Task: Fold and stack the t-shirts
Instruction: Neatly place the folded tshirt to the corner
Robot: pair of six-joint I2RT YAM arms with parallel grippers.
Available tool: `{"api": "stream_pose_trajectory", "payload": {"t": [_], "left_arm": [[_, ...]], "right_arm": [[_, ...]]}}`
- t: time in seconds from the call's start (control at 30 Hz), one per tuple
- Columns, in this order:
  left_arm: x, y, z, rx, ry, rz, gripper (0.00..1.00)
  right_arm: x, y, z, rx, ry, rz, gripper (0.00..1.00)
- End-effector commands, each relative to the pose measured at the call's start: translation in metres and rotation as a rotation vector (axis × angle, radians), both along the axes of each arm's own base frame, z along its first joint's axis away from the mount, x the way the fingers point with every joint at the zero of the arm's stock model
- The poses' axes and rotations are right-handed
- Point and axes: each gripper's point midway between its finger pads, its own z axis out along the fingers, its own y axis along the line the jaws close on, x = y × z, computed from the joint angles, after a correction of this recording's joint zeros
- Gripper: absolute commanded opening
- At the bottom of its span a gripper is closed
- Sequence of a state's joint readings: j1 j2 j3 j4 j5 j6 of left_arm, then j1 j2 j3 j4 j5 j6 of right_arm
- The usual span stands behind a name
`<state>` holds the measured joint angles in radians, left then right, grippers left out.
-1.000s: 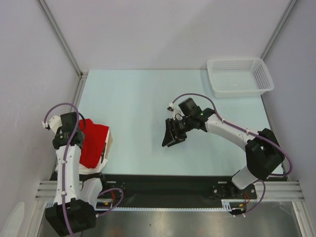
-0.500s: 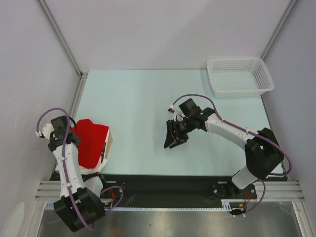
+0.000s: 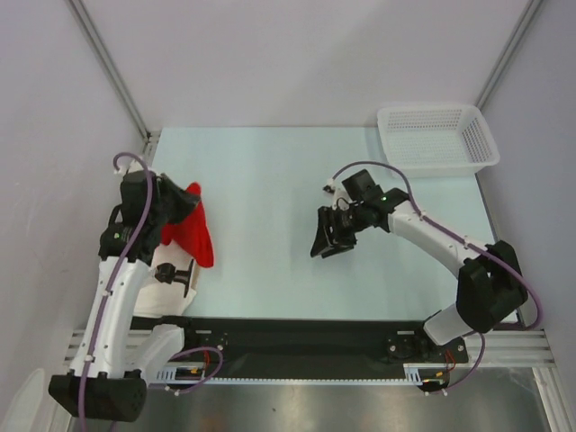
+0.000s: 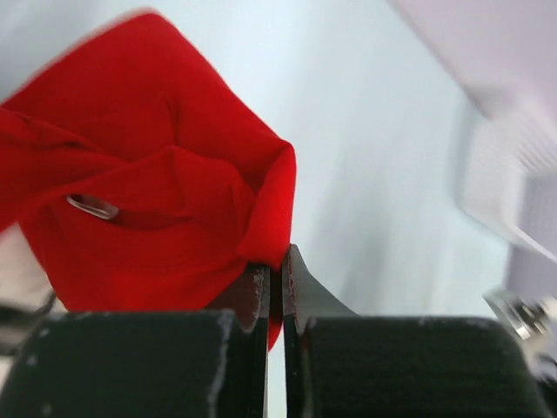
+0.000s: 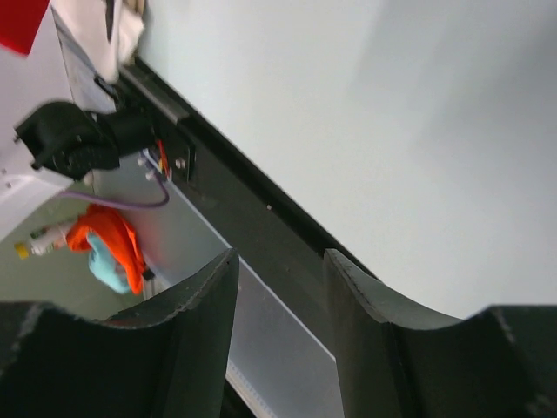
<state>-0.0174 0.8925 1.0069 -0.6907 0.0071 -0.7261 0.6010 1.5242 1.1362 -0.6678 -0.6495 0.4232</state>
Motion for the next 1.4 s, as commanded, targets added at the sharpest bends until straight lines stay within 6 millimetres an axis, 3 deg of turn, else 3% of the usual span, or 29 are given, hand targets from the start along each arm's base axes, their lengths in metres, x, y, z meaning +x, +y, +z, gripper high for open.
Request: {"api": "stream_pose_trajectory", "payload": {"t": [0.0,0.1,0.27,0.37,0.43,0.5,0.53,0.67,0.77,0.93,0.97,1.1,1.23,1.37], "left_arm": [[0.017,-0.055,0.072,-0.08,-0.184,-0.201,0.0],[0.016,-0.097,0.098,-0.121,-0.205,-0.366,0.0],[0.003,-0.164,0.132,-0.235,-0.236,-0.623,0.0],[-0.013,-0.199,0.142,-0.327,-0.241,-0.796,0.0],[-0.024,-0.212,0.131,-0.367,-0.194,-0.901,0.0],[-0.03,-0.215,0.091,-0.368,-0.092,-0.936,0.0],[-0.035,-0.216,0.05,-0.359,-0.002,-0.97,0.0],[-0.031,-0.206,-0.052,-0.337,0.195,-0.973,0.0],[-0.009,-0.182,-0.105,-0.273,0.238,-0.901,0.0],[0.02,-0.155,-0.144,-0.203,0.297,-0.873,0.0],[0.027,-0.155,-0.14,-0.204,0.296,-0.88,0.0],[0.044,-0.154,-0.153,-0.199,0.326,-0.879,0.0],[0.067,-0.133,-0.155,-0.138,0.32,-0.774,0.0],[0.093,-0.116,-0.145,-0.044,0.274,-0.753,0.0]], "right_arm": [[0.029,-0.027,0.036,0.011,-0.116,-0.108,0.5],[0.046,-0.054,0.053,0.03,-0.154,-0.197,0.51],[0.055,-0.091,0.067,0.007,-0.197,-0.293,0.51],[0.058,-0.104,0.073,-0.014,-0.232,-0.332,0.52],[0.057,-0.108,0.077,-0.009,-0.233,-0.348,0.52],[0.057,-0.111,0.08,-0.01,-0.237,-0.363,0.52],[0.057,-0.112,0.081,-0.011,-0.239,-0.367,0.52],[0.055,-0.108,0.068,0.001,-0.189,-0.352,0.59],[0.049,-0.099,0.053,0.039,-0.154,-0.316,0.67],[0.049,-0.083,0.028,0.1,-0.095,-0.308,0.72],[0.049,-0.078,0.024,0.102,-0.091,-0.297,0.73],[0.059,-0.054,0.006,0.098,-0.086,-0.261,0.75],[0.074,-0.039,-0.014,0.049,-0.02,-0.281,0.74],[0.086,-0.028,-0.017,-0.011,-0.034,-0.259,0.69]]}}
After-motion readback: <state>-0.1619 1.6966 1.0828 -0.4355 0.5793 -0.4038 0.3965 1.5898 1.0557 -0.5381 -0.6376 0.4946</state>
